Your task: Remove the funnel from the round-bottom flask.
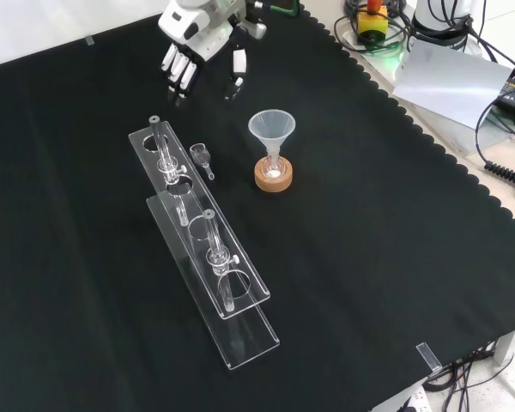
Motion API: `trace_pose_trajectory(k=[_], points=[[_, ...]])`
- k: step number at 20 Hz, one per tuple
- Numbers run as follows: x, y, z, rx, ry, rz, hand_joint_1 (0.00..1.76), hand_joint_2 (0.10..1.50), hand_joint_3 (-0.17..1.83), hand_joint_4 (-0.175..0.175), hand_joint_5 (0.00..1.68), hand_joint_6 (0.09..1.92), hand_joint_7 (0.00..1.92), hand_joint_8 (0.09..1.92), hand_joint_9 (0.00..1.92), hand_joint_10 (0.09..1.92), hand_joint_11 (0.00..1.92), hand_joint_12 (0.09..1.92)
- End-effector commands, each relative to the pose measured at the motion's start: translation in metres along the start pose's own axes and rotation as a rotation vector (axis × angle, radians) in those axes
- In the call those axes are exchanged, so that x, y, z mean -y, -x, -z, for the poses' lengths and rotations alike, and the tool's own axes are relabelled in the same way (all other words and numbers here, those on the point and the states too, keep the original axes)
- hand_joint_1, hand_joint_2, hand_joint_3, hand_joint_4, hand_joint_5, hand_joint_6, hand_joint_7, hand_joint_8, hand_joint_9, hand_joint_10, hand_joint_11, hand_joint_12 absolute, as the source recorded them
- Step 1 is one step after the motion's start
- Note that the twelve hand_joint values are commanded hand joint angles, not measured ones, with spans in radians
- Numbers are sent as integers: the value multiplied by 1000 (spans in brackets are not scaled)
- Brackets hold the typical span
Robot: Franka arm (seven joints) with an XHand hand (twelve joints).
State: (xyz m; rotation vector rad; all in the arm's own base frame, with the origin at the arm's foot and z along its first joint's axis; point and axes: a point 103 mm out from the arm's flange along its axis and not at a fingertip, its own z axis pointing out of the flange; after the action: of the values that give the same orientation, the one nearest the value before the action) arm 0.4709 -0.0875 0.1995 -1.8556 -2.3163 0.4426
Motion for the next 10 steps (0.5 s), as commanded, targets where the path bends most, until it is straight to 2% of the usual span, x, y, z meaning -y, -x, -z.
trace_pose_trajectory(k=[1,5,10], points=[[31,-13,16,12,22,-25,830,678,568,-54,429,172,314,725,579,625,357,1334],[46,-26,26,-8,41,-29,823,689,571,-55,438,171,316,724,583,626,358,1334],[61,-47,37,-8,46,2,809,700,572,-56,442,165,320,723,587,625,359,1334]])
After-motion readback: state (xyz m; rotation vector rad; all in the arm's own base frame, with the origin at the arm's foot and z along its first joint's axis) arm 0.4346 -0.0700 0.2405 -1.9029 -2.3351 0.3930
